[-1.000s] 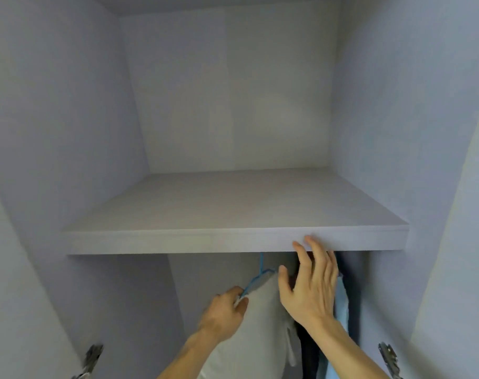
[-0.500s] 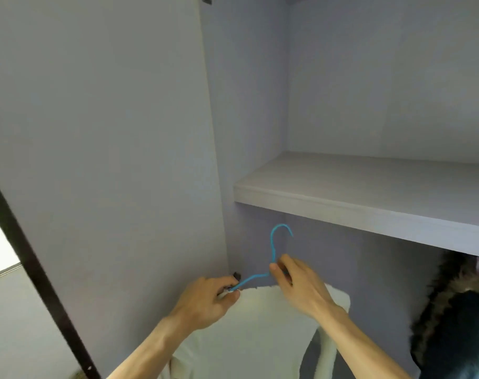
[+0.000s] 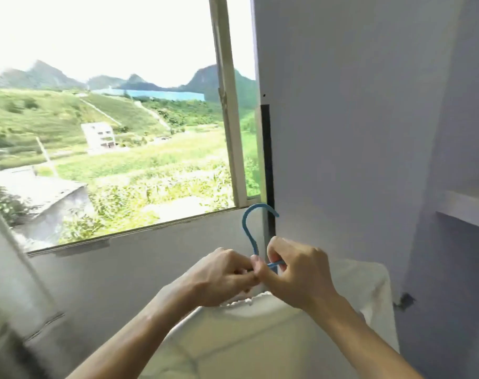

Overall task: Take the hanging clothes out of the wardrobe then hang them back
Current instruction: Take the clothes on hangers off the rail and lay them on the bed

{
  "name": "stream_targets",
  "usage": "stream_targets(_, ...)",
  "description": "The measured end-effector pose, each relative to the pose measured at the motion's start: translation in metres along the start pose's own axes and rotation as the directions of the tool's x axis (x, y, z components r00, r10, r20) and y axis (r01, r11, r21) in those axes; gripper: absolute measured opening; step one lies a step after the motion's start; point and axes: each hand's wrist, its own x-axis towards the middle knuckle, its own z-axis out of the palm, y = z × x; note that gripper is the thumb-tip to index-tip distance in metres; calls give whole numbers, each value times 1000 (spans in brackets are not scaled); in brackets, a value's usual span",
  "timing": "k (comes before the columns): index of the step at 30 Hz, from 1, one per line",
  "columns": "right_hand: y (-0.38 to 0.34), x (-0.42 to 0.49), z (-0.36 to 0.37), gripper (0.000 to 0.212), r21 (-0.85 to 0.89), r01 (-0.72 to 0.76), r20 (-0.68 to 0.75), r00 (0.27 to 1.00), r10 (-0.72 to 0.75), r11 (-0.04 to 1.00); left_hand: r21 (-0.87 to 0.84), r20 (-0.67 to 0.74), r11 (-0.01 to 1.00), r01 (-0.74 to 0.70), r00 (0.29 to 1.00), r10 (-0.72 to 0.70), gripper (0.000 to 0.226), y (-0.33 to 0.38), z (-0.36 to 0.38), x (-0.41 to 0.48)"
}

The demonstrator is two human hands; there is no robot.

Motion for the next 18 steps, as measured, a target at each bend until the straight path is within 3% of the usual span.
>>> stream_targets(4,-66,7,50,43,200,85,57,994,-98,976,-98,-125,978,182,973,-194,44,-42,-35,-83)
stream_targets(8,-133,6,96,45,408,125,133,972,-195,904,-119,-291,907,403,860,-420,21,-64,-55,-179)
stream_targets(13,-224,-22,129,50,640,174,193,907,-375,749,-256,-452,766,589,628,-634,14,-51,-47,-292)
stream_targets(18,-307,-73,127,51,798,173,214,814,-540,577,-423,-526,588,689,342,-779,15,-15,-11,-393)
